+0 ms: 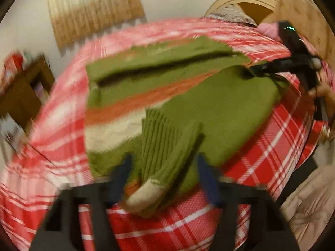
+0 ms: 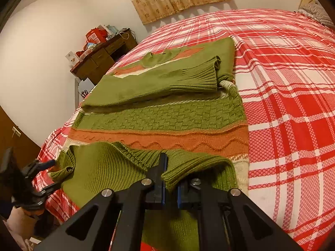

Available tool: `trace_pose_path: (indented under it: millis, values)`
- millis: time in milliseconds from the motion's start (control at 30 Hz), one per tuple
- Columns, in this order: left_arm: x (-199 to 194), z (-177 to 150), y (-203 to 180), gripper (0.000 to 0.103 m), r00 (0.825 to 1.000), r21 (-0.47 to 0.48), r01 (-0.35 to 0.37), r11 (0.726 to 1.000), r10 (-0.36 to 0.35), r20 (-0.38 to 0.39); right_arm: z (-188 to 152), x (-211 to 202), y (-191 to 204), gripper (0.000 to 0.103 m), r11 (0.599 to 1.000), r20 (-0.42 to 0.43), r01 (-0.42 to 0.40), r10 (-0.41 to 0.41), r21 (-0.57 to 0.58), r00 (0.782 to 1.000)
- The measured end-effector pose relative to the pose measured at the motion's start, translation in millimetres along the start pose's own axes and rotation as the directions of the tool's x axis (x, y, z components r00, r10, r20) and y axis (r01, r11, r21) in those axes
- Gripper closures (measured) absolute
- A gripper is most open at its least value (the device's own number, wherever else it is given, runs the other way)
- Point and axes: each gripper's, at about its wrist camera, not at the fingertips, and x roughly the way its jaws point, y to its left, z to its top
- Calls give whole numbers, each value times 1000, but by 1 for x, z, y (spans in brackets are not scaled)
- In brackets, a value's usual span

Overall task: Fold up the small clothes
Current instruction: 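Grasp the ribbed hem section with the left tool while the right tool pinches it too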

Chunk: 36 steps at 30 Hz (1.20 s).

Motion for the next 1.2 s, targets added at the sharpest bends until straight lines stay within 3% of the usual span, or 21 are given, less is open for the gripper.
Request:
trace_pose_path:
  millis: [33,100,167,267,333,400,467,567,633,700,800,833,900,933,1067,1200]
  values:
    - [5,1,12,81,999,-70,46,996,-47,-15,0,-1,-1,95,1000,-4,-8,8,9,1000]
    - [1,3,34,87,993,-185,115,976,-110,36,2,-4,-3,95,998,-12,-41,42,40,999]
    - [0,3,50,87,991,-272,132,953,-120,58,4,-16,-7,94,991,36,-115,113,68,993]
    - [5,-3,76,87,978,-433,210,877,-186,98,5,-38,-16,82,959,153,-249,228,134,961]
    - [9,-8,84,87,961,-489,276,828,-249,121,5,-48,-18,35,954,198,-256,224,155,954]
    - [9,-10,80,81,965,-479,260,838,-235,113,4,-61,-21,21,948,264,-270,220,171,939]
    - [11,-7,72,74,973,-441,230,868,-210,94,2,-72,-26,21,943,307,-276,210,188,928]
    - [9,-4,64,41,967,-408,256,876,-235,101,-2,-81,-31,21,960,298,-205,142,193,944]
    - [9,1,54,29,971,-368,238,899,-218,96,-6,-85,-32,21,977,276,-124,73,173,958]
    - [11,5,46,28,983,-313,180,932,-163,79,-10,-87,-32,21,985,260,-79,37,154,965]
    - [15,6,41,31,990,-282,133,950,-115,81,-16,-84,-20,21,997,220,11,-27,72,975]
    - [15,6,42,40,991,-277,125,953,-105,84,-17,-81,-13,21,999,207,44,-49,28,977]
    - [15,5,45,79,994,-283,95,954,-77,75,-17,-71,2,21,993,183,100,-86,-69,979]
    - [14,3,49,83,995,-300,92,950,-73,72,-16,-65,10,21,985,172,127,-106,-117,979]
    - [7,-6,75,85,986,-421,161,893,-129,104,-9,-32,29,21,945,132,212,-183,-250,974]
    - [1,-6,82,85,991,-428,122,896,-83,108,-3,-12,26,21,942,100,214,-194,-257,976]
